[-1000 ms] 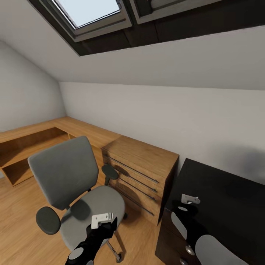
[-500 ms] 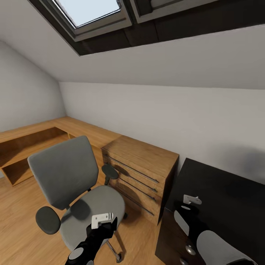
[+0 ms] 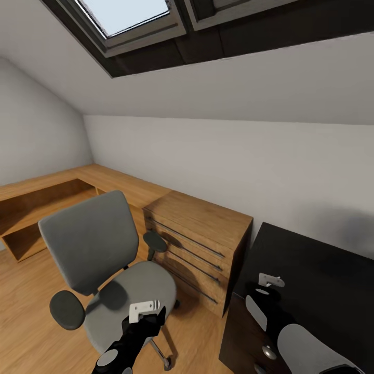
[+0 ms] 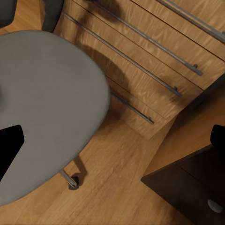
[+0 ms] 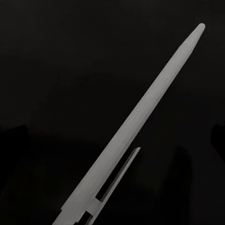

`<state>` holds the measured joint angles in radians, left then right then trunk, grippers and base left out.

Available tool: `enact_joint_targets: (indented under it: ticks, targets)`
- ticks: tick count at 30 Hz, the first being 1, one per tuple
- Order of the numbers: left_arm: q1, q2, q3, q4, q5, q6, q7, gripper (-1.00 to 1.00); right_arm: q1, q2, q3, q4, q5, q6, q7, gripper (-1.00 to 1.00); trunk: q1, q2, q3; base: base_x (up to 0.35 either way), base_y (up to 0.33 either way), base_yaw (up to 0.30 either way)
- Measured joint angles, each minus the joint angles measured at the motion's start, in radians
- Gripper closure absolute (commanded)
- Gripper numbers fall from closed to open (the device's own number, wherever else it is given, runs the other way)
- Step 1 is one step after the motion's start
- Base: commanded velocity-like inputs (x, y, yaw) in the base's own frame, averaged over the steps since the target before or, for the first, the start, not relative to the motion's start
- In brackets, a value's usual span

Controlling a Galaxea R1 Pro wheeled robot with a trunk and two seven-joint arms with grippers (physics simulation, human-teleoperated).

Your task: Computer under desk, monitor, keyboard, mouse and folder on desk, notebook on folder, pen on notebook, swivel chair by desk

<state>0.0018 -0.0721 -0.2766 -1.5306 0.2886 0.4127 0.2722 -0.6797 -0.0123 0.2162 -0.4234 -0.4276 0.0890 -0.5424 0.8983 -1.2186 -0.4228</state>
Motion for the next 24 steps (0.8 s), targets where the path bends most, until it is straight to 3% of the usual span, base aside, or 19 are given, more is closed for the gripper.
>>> enact_joint_targets:
  ticks: [7, 16, 24]
  targets:
    - [0.000, 0.000, 0.000, 0.000, 0.000, 0.000, 0.000, -1.00, 0.000, 0.000, -0.001, 0.000, -0.005, -0.001, 0.001, -1.00, 0.000, 0.000, 0.000, 0.000, 0.000, 0.000]
    - [0.000, 0.000, 0.000, 0.000, 0.000, 0.000, 0.000, -1.00, 0.000, -0.001, -0.007, -0.006, -0.089, -0.010, 0.032, -1.00, 0.000, 0.000, 0.000, 0.000, 0.000, 0.000]
    - [0.000, 0.000, 0.000, 0.000, 0.000, 0.000, 0.000, -1.00, 0.000, -0.001, -0.008, -0.008, -0.108, -0.010, 0.040, -1.00, 0.000, 0.000, 0.000, 0.000, 0.000, 0.000]
